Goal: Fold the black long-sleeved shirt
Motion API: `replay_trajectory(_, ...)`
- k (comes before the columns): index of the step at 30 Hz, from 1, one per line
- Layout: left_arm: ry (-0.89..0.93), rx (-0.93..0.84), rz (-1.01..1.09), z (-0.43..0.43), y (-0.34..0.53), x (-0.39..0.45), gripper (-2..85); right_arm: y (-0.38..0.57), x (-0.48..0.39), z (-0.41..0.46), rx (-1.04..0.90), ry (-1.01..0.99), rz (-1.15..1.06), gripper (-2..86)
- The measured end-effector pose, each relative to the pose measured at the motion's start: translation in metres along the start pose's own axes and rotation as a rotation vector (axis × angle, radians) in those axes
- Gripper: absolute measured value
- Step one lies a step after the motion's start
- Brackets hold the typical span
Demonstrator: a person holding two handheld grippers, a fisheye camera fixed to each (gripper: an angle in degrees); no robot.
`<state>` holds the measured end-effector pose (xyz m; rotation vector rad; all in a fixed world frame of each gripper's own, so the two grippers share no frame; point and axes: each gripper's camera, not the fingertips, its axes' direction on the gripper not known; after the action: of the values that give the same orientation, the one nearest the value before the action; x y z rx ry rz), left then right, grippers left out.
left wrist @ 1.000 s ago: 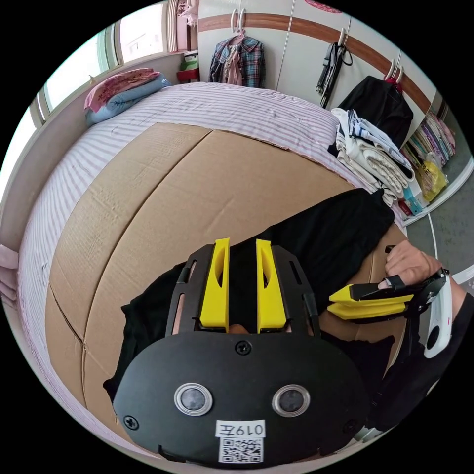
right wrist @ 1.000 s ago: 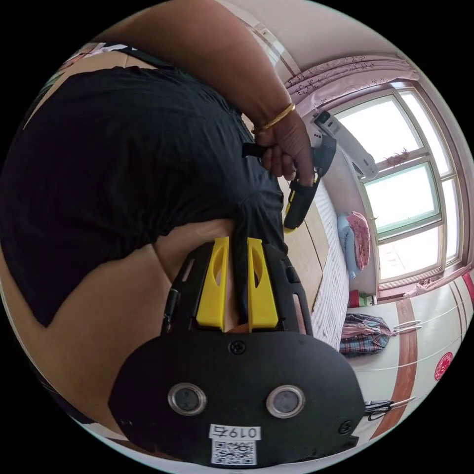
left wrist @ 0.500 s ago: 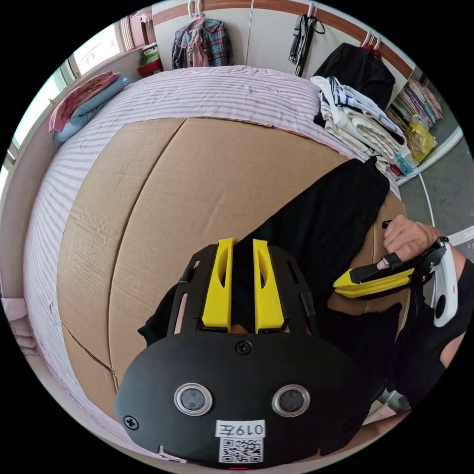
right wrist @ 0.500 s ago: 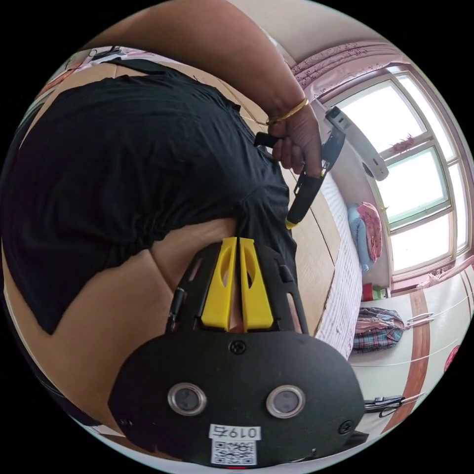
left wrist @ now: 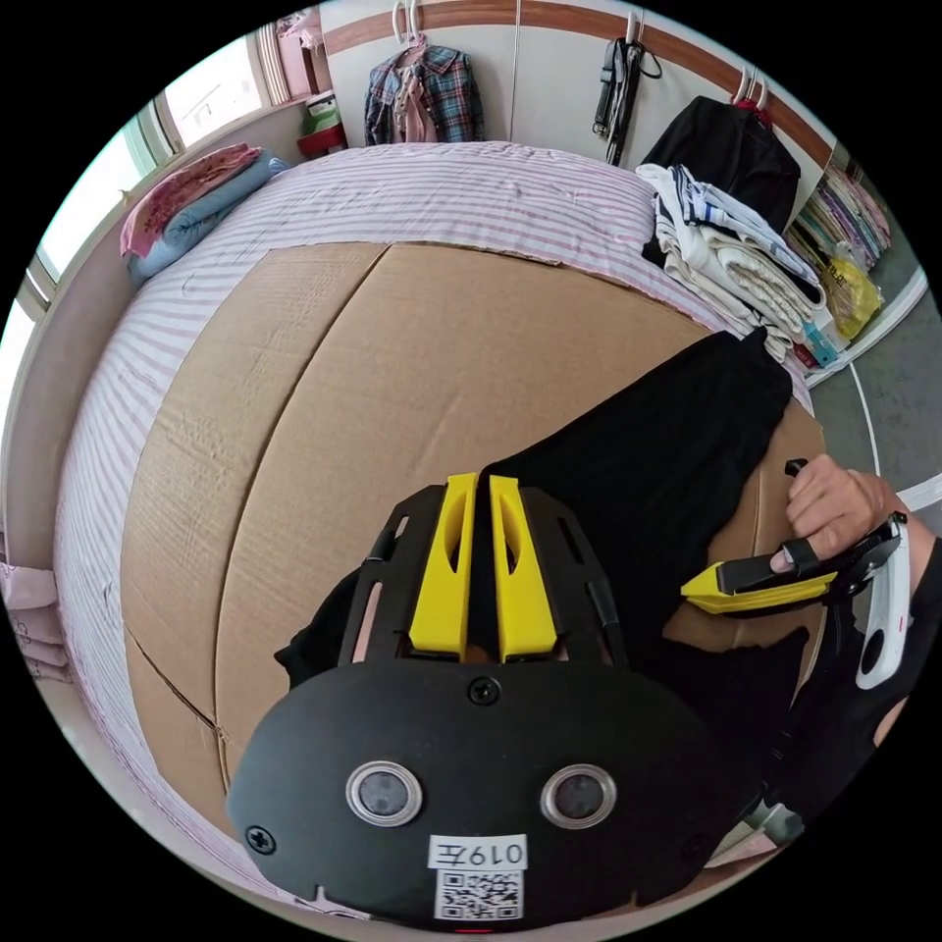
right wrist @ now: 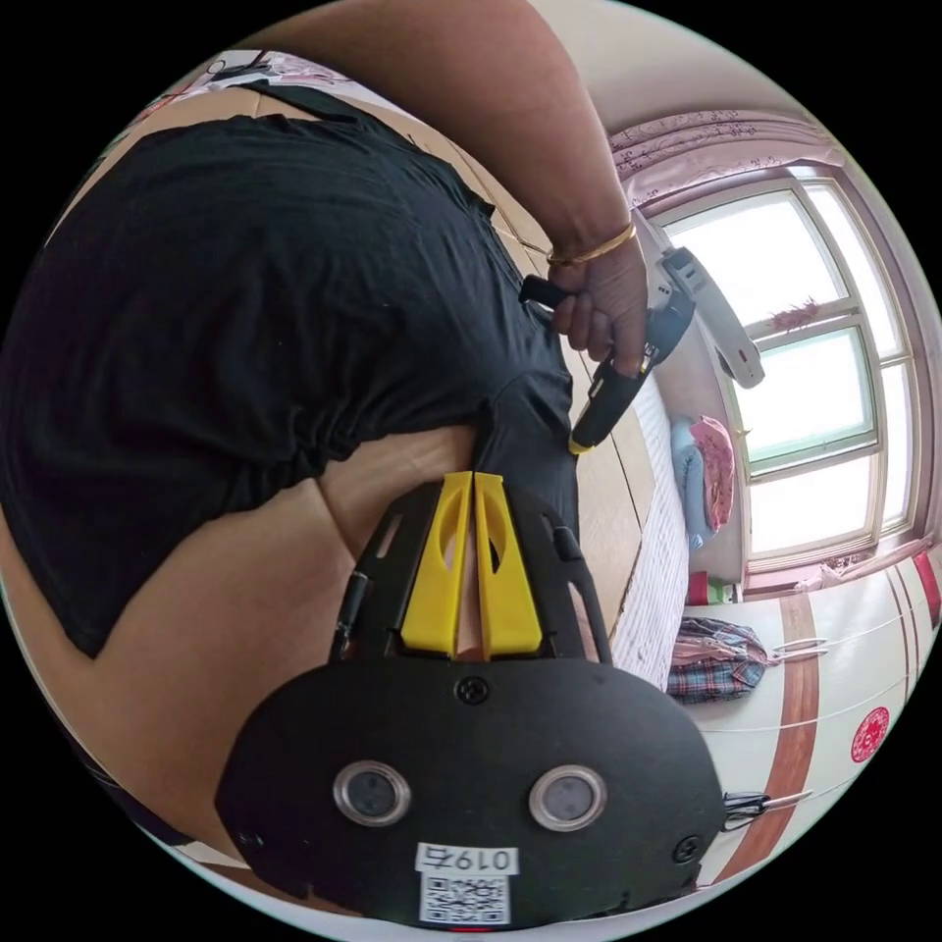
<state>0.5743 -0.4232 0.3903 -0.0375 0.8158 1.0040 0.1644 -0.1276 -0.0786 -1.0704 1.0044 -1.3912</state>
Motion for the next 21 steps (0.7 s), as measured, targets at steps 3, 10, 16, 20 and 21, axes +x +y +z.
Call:
replay_trajectory(3,0.018,-0.009,0.018,-0.003,0.005,0.000,4.3,0.000,-0.001,-0.001,0.022,0.005,0.024,2.3)
replay_trajectory(10,0.035,0.049,-0.018,-0.016,0.026,-0.008,6.9,0.006,-0.001,-0.003,0.007,0.026,0.051,6.1)
replay_trajectory(16,0.009,0.034,-0.072,-0.024,0.056,-0.022,6.9,0.020,0.010,-0.005,-0.017,-0.015,0.038,5.0)
replay_trajectory(20,-0.007,0.031,-0.124,-0.031,0.083,-0.036,6.8,0.028,0.021,-0.001,-0.041,-0.045,0.046,4.9)
replay_trajectory(21,0.000,0.032,-0.132,-0.032,0.089,-0.037,6.7,0.028,0.021,0.001,-0.046,-0.044,0.037,4.6)
